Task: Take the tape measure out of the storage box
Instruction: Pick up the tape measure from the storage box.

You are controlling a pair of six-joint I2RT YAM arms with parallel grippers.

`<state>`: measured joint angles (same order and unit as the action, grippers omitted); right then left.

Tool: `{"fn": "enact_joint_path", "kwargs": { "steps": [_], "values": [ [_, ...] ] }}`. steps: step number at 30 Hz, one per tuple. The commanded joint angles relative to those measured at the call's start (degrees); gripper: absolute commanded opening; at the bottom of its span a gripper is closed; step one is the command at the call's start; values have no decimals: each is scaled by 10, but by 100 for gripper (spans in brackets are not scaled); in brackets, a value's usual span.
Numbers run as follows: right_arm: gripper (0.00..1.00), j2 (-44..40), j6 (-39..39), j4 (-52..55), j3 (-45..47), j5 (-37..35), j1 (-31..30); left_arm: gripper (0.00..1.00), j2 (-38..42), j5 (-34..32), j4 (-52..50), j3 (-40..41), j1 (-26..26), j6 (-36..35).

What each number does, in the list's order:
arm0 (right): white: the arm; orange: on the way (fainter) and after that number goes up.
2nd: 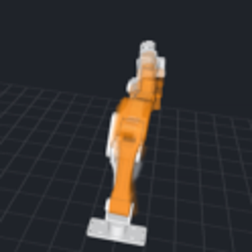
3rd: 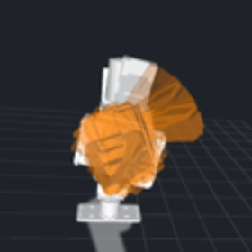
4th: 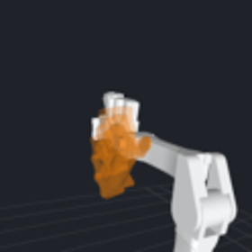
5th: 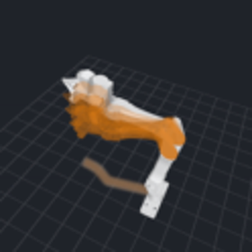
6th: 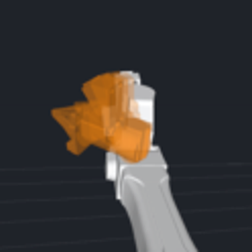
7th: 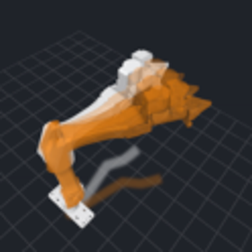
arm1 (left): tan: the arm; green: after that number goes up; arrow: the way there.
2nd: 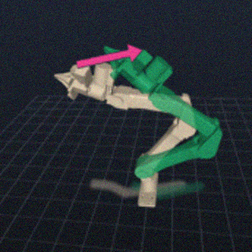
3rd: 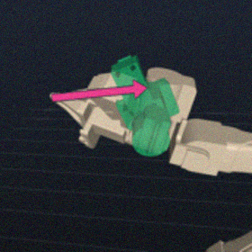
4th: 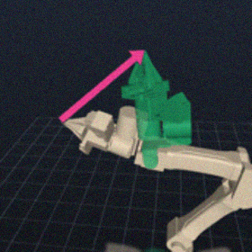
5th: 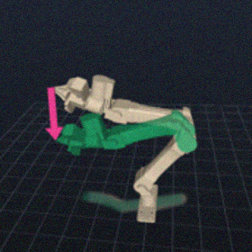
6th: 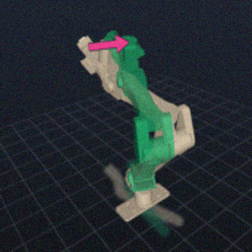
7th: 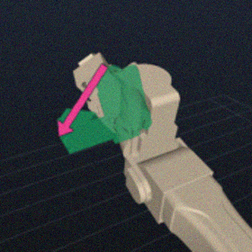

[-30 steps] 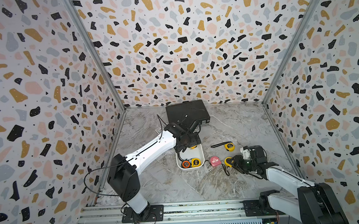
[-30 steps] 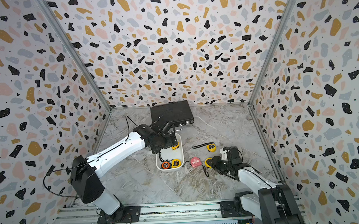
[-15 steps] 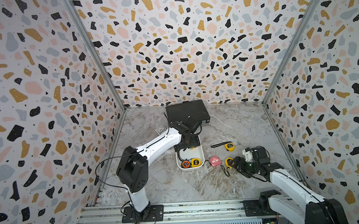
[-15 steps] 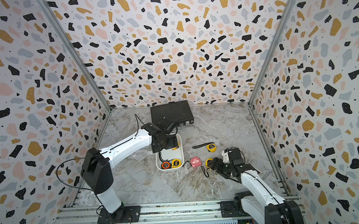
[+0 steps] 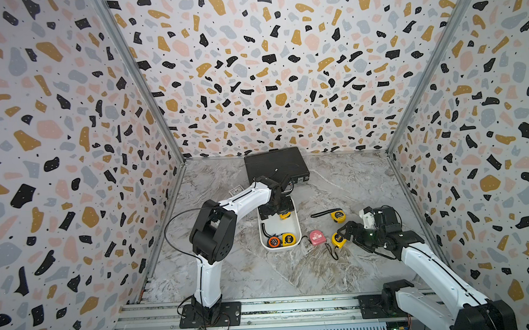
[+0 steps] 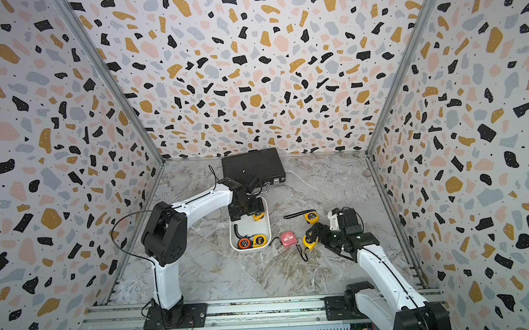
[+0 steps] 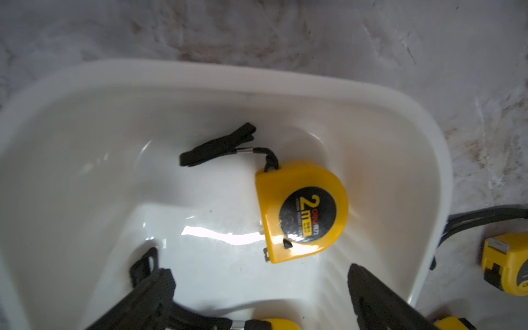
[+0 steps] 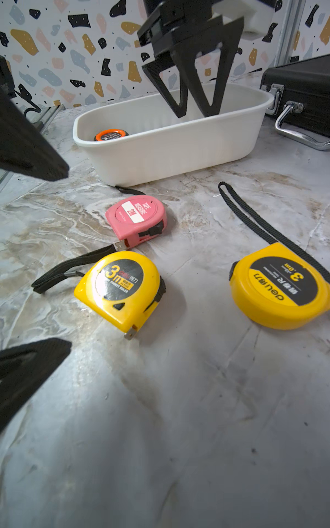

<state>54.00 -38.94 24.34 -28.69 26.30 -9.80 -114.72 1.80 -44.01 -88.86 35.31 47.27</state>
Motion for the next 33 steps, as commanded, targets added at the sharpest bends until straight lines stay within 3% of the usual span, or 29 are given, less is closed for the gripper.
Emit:
{"fn": "enact_joint_path", "kwargs": {
  "steps": [1,21,33],
  "values": [
    [93,0,10,22,-23,-10,2,98,-12,34,35,-15,-1,14],
    [97,14,8,-1,-23,-2,1,95,-64,12,24,-54,-5,11],
    [98,29,5,-16,-25,3,1,83,-102,3,1,-79,-4,1]
  ]
}}
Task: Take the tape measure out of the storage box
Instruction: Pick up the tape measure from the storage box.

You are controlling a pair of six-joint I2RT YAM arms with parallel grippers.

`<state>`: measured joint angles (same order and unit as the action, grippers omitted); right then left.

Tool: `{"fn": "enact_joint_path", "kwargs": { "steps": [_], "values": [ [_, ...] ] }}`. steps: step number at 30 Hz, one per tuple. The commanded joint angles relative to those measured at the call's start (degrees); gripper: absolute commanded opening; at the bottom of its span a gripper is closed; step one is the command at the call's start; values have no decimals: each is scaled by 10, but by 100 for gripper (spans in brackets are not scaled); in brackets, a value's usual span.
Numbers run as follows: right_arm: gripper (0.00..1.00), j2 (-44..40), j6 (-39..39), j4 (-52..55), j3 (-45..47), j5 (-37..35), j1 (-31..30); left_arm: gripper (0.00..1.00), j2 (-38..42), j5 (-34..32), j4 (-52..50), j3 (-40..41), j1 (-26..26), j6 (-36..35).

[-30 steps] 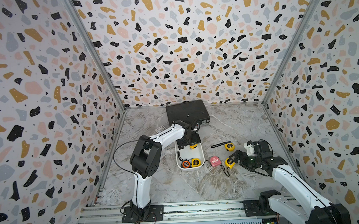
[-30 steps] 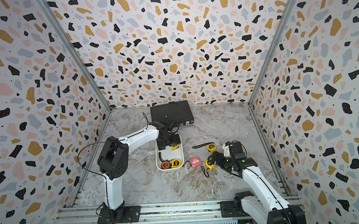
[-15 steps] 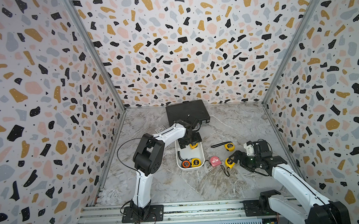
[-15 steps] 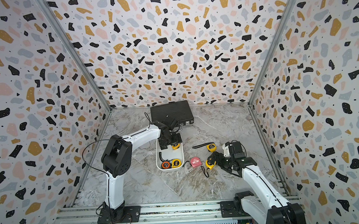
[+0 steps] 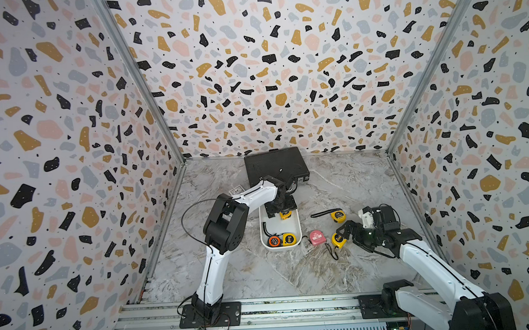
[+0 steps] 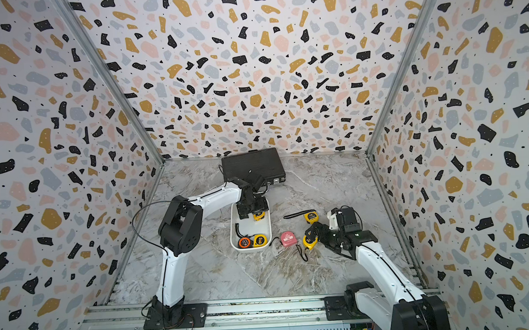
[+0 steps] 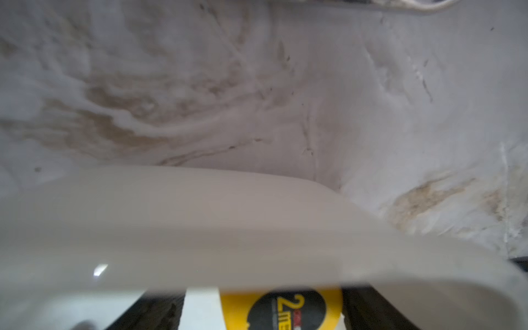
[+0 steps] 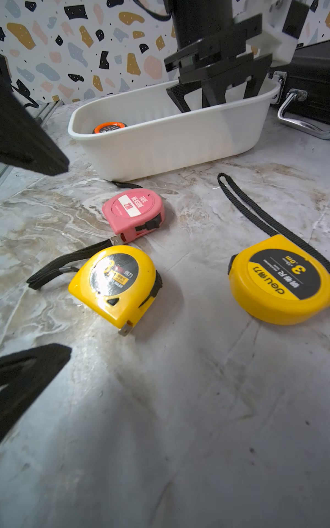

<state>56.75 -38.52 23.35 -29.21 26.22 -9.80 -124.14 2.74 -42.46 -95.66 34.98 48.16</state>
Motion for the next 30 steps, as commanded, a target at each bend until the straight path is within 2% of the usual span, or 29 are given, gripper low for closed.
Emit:
{"fn": "enact_joint_path", "kwargs": {
  "steps": [1,5,8,11,13,15,19,24,30],
  "values": [
    [98,3,0,-9,-20,5,1,80,-8,-6,-14,-10,-1,-8],
    [98,9,-1,-15,-20,7,2,64,-5,-8,-17,-6,-1,-8],
    [98,13,-1,-20,-22,11,1,49,0,-10,-20,-3,-1,-9],
    [98,18,-1,-26,-26,18,1,29,12,-10,-24,2,-1,-6],
    [98,20,2,-33,-30,25,1,11,24,-12,-31,6,-1,-2],
    [99,21,4,-38,-33,32,1,0,44,-13,-32,15,0,4],
    [99,20,6,-56,-37,44,0,0,95,-16,-36,38,1,14],
    [99,19,3,-84,-46,57,-7,0,179,-17,-40,70,6,62],
    [99,9,-2,-124,-63,46,-48,0,252,-9,-41,79,24,110]
  ]
}}
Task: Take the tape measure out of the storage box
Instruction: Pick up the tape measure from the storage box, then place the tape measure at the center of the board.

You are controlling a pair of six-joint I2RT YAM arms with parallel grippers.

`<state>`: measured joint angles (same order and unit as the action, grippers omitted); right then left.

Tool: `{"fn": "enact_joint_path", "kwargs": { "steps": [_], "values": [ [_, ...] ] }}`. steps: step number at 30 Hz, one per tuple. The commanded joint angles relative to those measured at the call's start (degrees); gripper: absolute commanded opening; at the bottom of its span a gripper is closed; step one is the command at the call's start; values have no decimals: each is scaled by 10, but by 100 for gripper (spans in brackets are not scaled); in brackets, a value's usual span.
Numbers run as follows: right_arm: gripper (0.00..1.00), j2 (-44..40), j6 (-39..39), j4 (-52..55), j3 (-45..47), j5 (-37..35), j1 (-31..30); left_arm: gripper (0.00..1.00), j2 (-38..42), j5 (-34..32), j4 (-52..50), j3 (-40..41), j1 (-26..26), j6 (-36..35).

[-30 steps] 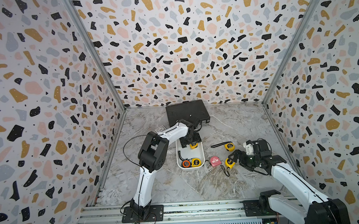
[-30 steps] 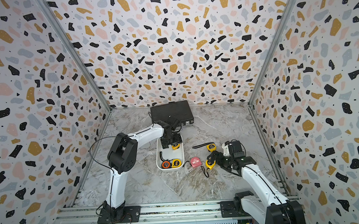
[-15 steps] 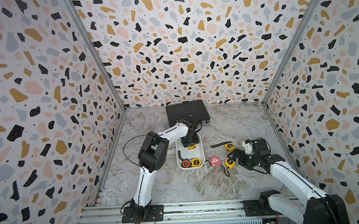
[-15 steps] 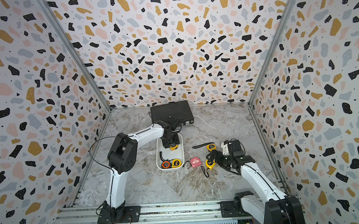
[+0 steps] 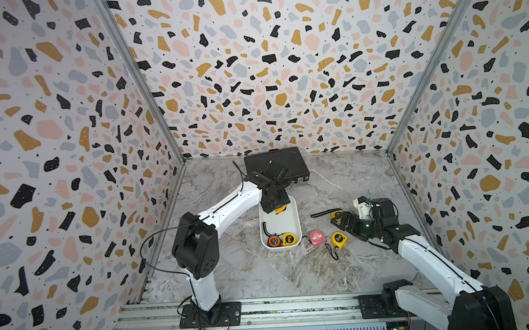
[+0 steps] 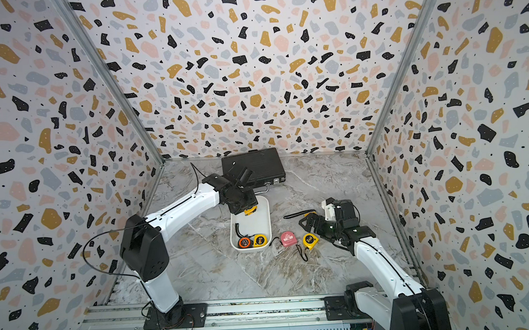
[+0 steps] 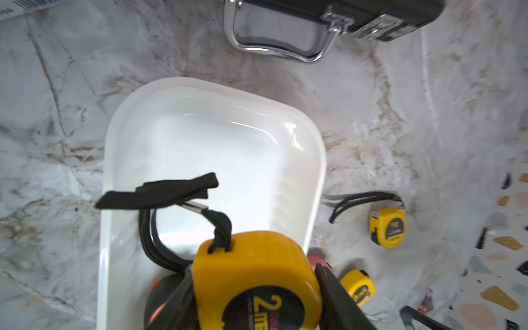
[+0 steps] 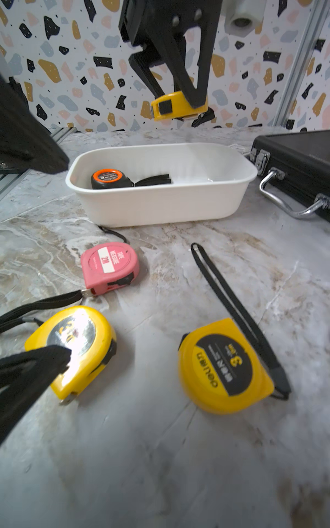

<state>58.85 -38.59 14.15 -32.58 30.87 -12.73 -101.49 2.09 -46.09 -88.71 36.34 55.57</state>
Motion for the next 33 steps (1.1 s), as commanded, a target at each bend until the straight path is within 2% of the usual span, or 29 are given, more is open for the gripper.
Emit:
{"fn": "enact_joint_path", "kwargs": {
  "steps": [1,7,15,22,33],
  "values": [
    [99,-13,-2,-39,-33,-4,-27,0,33,-1,-5,7,15,44],
    [99,-21,-12,-106,-46,-31,-81,0,52,29,31,-1,41,111],
    [99,-15,-7,-171,-58,-59,-127,0,21,88,108,-17,75,186],
    [97,-10,-11,-207,-55,-64,-144,0,-5,119,125,-41,95,203],
    [87,20,-16,-245,-50,-60,-152,0,5,149,149,-36,100,213]
  ]
}}
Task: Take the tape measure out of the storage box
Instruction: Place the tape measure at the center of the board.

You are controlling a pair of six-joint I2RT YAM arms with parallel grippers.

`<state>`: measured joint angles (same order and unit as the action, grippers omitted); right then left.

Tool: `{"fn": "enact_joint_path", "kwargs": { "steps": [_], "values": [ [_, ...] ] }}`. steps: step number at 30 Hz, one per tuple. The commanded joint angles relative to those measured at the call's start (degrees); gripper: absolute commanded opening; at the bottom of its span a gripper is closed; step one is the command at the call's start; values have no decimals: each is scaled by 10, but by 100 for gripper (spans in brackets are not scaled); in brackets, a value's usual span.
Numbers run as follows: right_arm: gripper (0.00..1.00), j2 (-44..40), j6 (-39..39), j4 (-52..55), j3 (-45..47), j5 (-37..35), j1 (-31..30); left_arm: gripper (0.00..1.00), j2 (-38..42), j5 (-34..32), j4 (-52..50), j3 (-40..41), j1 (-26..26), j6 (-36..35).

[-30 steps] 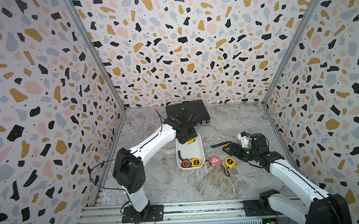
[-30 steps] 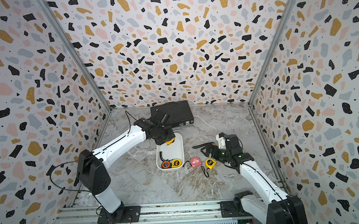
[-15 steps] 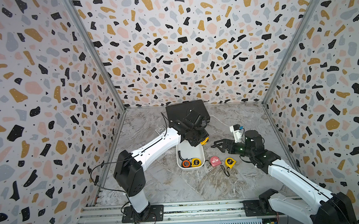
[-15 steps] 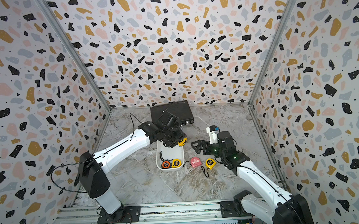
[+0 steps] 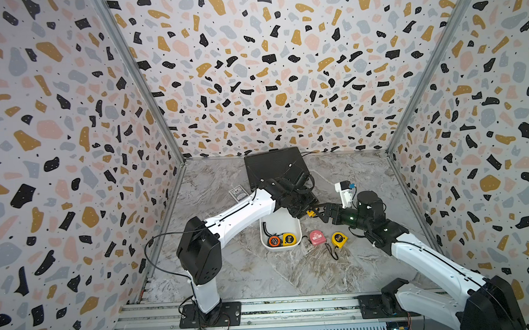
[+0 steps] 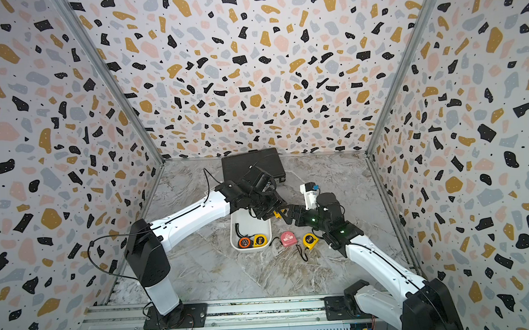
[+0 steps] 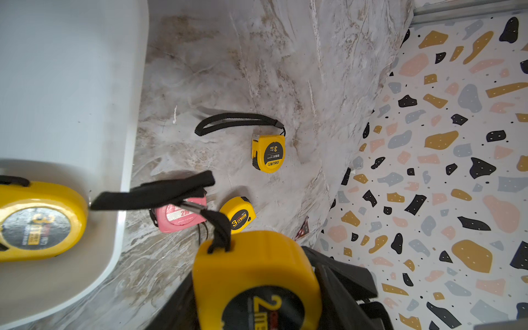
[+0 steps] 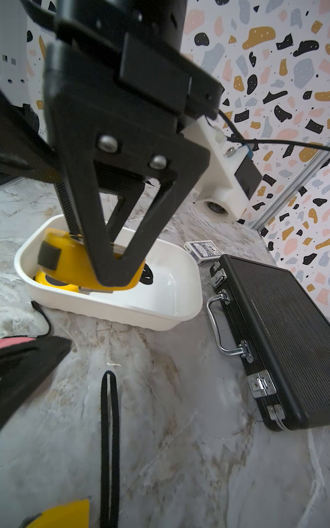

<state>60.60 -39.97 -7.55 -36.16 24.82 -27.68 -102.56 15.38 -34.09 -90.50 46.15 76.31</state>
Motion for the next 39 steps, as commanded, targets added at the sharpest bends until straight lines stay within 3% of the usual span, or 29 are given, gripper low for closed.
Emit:
{"fn": "enact_joint_path", "kwargs": {
  "steps": [1,7,15,20,22,23,24,26,27,33,39],
  "values": [
    [86,5,-3,-32,-14,1,-2,0,17,21,31,-18,2,7],
    [69,28,-11,-57,-10,7,-2,0,23,39,50,-8,2,16],
    [35,46,-30,-79,-5,9,-2,0,26,46,61,1,1,18],
    [19,52,-33,-75,-5,2,-2,0,19,49,66,2,-2,11],
    [17,60,-37,-79,-5,2,-3,46,20,45,64,4,-5,1],
    [16,65,-41,-83,-6,1,-3,64,21,39,59,4,-7,-7],
    [15,71,-45,-87,-6,0,-3,77,23,33,50,4,-10,-16],
    [15,85,-52,-99,-6,0,-2,95,29,15,23,2,-15,-36],
    [14,95,-55,-106,-8,0,0,100,34,7,11,3,-19,-46],
    [14,166,-93,-158,-14,18,18,100,66,-45,-55,14,-39,-102],
    [13,242,-133,-190,-19,37,48,100,94,-62,-71,42,-51,-115]
  ]
}}
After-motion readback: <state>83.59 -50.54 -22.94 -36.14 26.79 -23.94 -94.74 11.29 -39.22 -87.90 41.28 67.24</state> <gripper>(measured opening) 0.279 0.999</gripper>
